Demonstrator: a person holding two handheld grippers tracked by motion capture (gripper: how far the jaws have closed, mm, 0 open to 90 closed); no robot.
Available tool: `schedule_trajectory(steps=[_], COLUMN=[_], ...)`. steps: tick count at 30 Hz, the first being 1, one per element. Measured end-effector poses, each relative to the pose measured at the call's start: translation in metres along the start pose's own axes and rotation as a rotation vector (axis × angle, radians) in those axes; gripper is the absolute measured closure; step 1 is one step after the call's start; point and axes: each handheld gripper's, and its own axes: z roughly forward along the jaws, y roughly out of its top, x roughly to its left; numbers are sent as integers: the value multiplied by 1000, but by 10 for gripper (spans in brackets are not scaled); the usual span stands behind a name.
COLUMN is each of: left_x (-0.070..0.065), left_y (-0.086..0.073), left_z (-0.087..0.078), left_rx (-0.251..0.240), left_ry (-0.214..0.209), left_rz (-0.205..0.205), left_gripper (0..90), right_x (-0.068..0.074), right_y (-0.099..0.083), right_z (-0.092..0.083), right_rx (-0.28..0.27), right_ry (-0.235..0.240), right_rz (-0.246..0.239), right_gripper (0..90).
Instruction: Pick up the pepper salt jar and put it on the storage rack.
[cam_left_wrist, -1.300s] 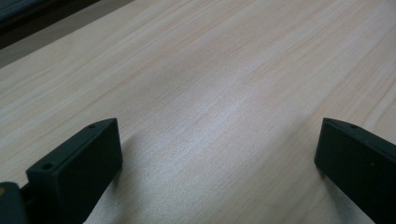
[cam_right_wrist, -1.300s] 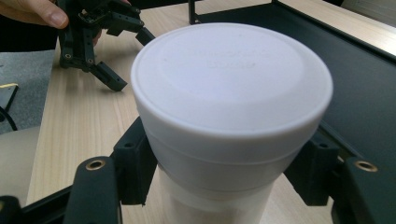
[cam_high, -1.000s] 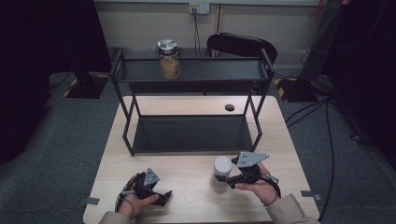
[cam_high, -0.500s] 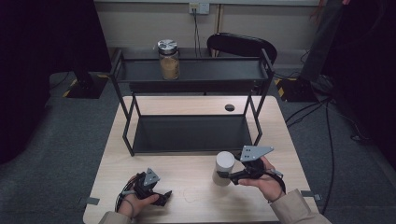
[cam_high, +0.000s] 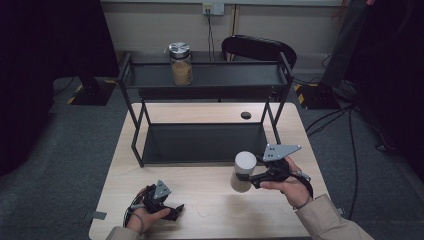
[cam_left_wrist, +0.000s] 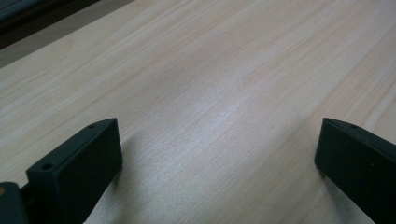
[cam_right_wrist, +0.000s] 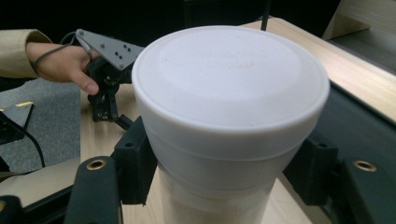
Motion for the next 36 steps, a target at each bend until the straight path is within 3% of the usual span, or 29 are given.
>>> schedule_trajectory(steps=[8, 10, 13, 16, 18, 21, 36], left_x=[0, 0, 0, 0, 0, 0, 0], left_y=[0, 0, 0, 0, 0, 0, 0], left_z=[0, 0, 0, 0, 0, 0, 0], left_rx=[0, 0, 0, 0, 0, 1, -1], left_ry=[0, 0, 0, 0, 0, 0, 0], left_rz=[0, 0, 0, 0, 0, 0, 0], left_gripper=[0, 0, 0, 0, 0, 0, 0], right_x=[-5, -4, -4, -4, -7, -10, -18], right_y=[21, 29, 42, 55, 62, 72, 111], right_z=[-10, -13, -15, -18, -19, -21, -29], right_rx=[-24, -16, -15, -5, -21, -34, -53], right_ry=[-11, -8, -11, 0, -11, -26, -70], right_rz=[4, 33, 36, 90, 31, -14, 11], right_gripper=[354, 355, 355, 355, 355, 355, 355])
